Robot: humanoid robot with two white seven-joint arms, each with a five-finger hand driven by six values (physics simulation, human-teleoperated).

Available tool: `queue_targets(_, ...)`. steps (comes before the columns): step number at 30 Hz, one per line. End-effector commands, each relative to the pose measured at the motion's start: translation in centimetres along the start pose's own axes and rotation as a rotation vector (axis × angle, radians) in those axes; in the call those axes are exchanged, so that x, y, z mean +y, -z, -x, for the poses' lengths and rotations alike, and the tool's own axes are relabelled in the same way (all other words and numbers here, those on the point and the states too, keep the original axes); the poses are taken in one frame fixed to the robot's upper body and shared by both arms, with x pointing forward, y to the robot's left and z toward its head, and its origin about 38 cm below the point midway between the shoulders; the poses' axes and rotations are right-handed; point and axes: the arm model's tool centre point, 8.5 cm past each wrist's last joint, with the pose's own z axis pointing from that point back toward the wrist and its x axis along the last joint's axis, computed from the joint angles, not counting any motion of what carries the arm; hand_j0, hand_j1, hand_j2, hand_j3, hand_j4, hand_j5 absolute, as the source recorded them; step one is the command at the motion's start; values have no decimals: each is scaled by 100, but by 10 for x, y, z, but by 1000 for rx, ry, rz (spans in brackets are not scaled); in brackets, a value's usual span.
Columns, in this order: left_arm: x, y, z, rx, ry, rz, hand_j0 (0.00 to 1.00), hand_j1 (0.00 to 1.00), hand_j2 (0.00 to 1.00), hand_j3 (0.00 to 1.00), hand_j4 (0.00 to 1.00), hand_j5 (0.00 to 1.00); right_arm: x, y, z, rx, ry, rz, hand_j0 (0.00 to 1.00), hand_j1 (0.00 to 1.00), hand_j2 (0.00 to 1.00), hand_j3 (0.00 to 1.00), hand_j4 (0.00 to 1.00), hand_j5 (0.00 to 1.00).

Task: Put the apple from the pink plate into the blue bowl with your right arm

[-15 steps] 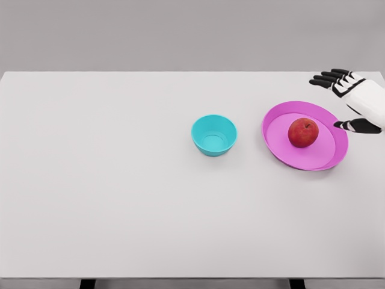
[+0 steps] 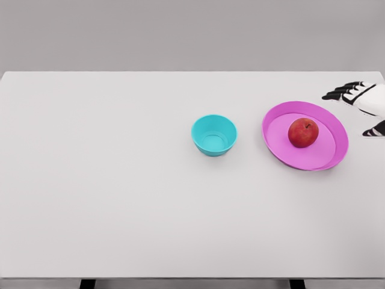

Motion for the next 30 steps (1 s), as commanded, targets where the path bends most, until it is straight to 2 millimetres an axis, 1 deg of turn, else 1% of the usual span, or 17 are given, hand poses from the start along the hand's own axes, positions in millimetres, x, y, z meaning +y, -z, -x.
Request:
queue_targets(1, 0, 0, 0, 0, 0, 0, 100, 100, 100, 100, 100, 100, 4, 1, -1, -4, -3, -130, 100, 100, 100, 100, 100, 100)
queue_targets(2, 0, 0, 0, 0, 0, 0, 100, 100, 100, 100, 100, 100, -2, 6, -2, -13, -11, -114, 100, 100, 100, 100, 100, 100)
queue_targets(4, 0, 0, 0, 0, 0, 0, 100, 100, 100, 100, 100, 100, -6, 31, -14, -67, -22, -120, 100, 100, 100, 100, 100, 100)
queue_targets(5, 0, 0, 0, 0, 0, 0, 100, 100, 100, 100, 100, 100, -4, 38, -19, -86, -25, -131, 100, 100, 100, 100, 100, 100)
queue_targets(6, 0, 0, 0, 0, 0, 0, 100, 100, 100, 100, 100, 100, 1, 53, -27, -119, -24, -148, 100, 100, 100, 100, 100, 100)
queue_targets(8, 0, 0, 0, 0, 0, 0, 100, 100, 100, 100, 100, 100, 7, 66, -29, -135, -12, -171, 100, 100, 100, 100, 100, 100)
queue_targets(10, 0, 0, 0, 0, 0, 0, 100, 100, 100, 100, 100, 100, 10, 74, -29, -139, -9, -192, 100, 100, 100, 100, 100, 100)
queue_targets(14, 0, 0, 0, 0, 0, 0, 100, 100, 100, 100, 100, 100, 14, 73, -25, -126, -1, -204, 100, 100, 100, 100, 100, 100)
queue_targets(16, 0, 0, 0, 0, 0, 0, 100, 100, 100, 100, 100, 100, 20, 75, -24, -125, 6, -220, 100, 100, 100, 100, 100, 100)
queue_targets(18, 0, 0, 0, 0, 0, 0, 100, 100, 100, 100, 100, 100, 18, 76, -23, -124, -1, -225, 100, 100, 100, 100, 100, 100)
queue_targets(20, 0, 0, 0, 0, 0, 0, 100, 100, 100, 100, 100, 100, 15, 86, -20, -120, 3, -233, 100, 100, 100, 100, 100, 100)
queue_targets(25, 0, 0, 0, 0, 0, 0, 100, 100, 100, 100, 100, 100, 18, 92, -17, -115, 12, -245, 100, 100, 100, 100, 100, 100)
queue_targets(27, 0, 0, 0, 0, 0, 0, 100, 100, 100, 100, 100, 100, 20, 100, -15, -112, 23, -256, 100, 100, 100, 100, 100, 100)
queue_targets(30, 0, 0, 0, 0, 0, 0, 100, 100, 100, 100, 100, 100, 27, 103, -13, -107, 32, -282, 100, 100, 100, 100, 100, 100)
